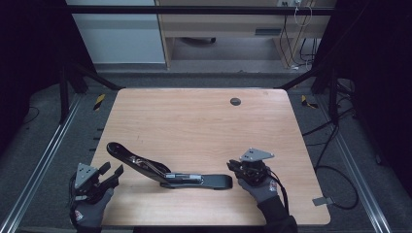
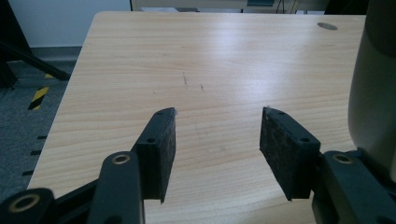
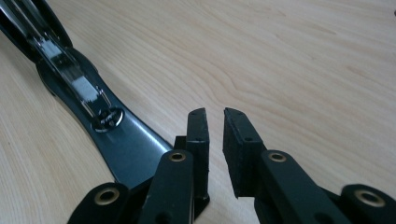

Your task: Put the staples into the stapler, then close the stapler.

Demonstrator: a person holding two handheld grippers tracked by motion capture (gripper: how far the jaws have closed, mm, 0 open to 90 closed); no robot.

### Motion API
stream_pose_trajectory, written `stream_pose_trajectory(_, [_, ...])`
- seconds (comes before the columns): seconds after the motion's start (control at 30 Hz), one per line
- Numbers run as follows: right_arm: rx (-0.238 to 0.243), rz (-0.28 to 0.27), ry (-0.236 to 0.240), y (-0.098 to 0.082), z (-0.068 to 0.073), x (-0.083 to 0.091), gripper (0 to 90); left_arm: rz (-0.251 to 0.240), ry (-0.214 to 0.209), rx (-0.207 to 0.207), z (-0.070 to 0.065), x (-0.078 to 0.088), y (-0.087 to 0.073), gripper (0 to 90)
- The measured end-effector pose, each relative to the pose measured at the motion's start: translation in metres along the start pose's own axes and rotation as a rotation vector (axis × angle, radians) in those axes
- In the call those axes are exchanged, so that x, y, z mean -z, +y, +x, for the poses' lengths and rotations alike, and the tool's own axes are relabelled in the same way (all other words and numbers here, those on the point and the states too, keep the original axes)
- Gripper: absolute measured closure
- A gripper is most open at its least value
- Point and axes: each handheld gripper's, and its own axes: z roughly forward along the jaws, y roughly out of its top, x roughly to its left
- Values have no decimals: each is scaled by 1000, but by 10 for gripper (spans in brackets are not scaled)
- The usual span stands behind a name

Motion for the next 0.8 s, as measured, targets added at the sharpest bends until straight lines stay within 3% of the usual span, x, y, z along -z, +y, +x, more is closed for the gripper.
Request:
stream_pose_trajectory(0.3, [-43, -5, -56, -19, 1, -1, 771, -83, -4, 31, 5, 17, 17, 455])
stream_pose_trajectory(0.63, [-79, -15, -69, -27, 2, 2, 712, -170, -27, 77, 7, 38, 29, 444])
stream_pose_trajectory(0.8, [-84, -17, -71, -29, 1, 3, 705, -189, -40, 77, 4, 43, 33, 441])
